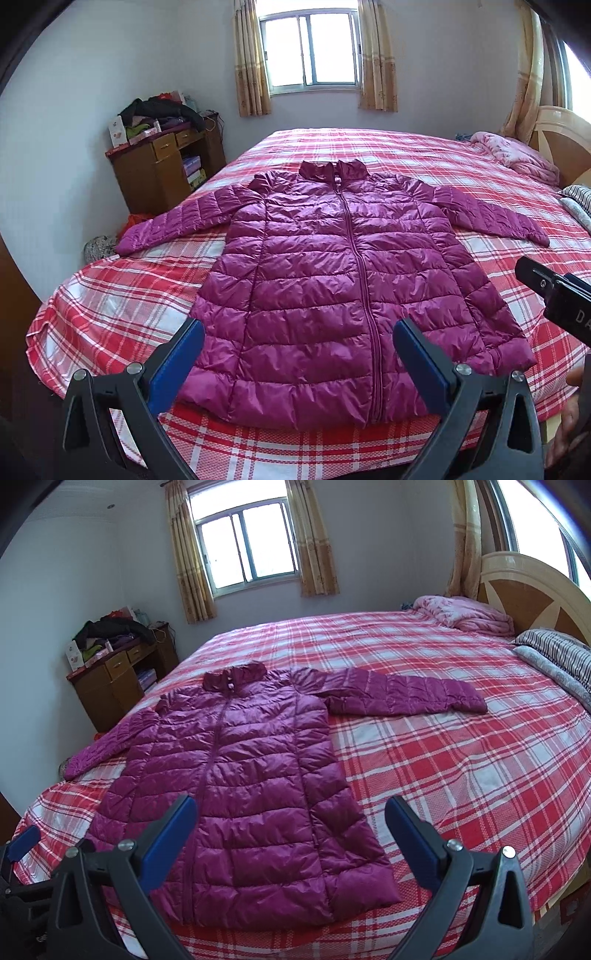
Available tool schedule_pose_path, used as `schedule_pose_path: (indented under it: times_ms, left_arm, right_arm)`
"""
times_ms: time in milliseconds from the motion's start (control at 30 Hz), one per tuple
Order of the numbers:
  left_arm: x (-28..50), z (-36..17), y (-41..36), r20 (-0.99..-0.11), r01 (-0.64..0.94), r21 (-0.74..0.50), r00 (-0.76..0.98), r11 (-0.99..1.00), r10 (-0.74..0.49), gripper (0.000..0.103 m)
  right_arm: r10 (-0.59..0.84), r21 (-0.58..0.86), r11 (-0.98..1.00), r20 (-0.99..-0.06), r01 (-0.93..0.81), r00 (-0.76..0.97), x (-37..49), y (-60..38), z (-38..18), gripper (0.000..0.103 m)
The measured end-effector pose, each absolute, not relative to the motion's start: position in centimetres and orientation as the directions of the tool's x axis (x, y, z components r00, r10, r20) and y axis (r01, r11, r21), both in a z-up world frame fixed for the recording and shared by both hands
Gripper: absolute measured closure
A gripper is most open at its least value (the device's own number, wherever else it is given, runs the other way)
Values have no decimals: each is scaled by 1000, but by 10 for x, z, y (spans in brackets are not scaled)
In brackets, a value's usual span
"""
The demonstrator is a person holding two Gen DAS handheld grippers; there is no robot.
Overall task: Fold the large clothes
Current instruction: 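Grasp the cuff of a jacket sleeve with the right tool and lift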
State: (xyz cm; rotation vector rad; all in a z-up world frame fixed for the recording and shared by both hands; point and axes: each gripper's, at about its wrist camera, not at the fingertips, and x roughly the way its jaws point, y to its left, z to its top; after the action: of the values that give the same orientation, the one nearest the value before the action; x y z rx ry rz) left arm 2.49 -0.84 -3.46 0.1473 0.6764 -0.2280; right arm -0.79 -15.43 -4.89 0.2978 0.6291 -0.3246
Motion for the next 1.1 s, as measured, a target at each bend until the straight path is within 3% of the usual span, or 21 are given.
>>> schedule_pose_path:
  times_ms: [167, 333, 400, 467, 567, 833, 900, 967, 1100]
  left_arm:
    - [65, -49, 0, -662, 263, 33, 728, 964, -176, 1]
    - [125, -53, 19, -689, 203, 4, 710, 979, -145, 1]
    - [152, -53, 31, -696, 172, -39, 702, 984, -151, 1]
    - [172, -52, 40, -690, 132, -73, 709, 989, -145, 1]
    - [204, -49, 44, -681, 88, -105, 720, 991, -136, 1]
    - [281, -53, 48, -684, 23, -99, 724, 995, -85, 1]
    - [295, -57, 52, -685, 11, -99, 725, 995, -76, 1]
    - [304, -61, 57, -683, 14, -94, 727, 995, -75, 1]
    - [318, -74, 62, -694, 27, -40, 718, 999, -47, 1]
  right_arm:
    - [-178, 278, 834, -682, 476, 709, 5, -233, -79, 0]
    - [-247, 383, 684, -679, 621, 691, 10, -340, -84, 1]
    - [-261, 459, 595, -667, 660, 698, 9, -386, -87, 5]
    - [-275, 521, 503, -660, 689, 700, 12, -432, -94, 16]
    - [-310, 539, 403, -680, 740, 664, 22, -484, -106, 22]
    - [-334, 511, 294, -737, 807, 588, 63, -534, -125, 23]
    - [-352, 450, 320, -760, 834, 546, 74, -532, -123, 32]
    - [-372, 376, 341, -788, 862, 491, 80, -528, -124, 62]
    - [-416, 309, 377, -786, 873, 458, 79, -530, -130, 81]
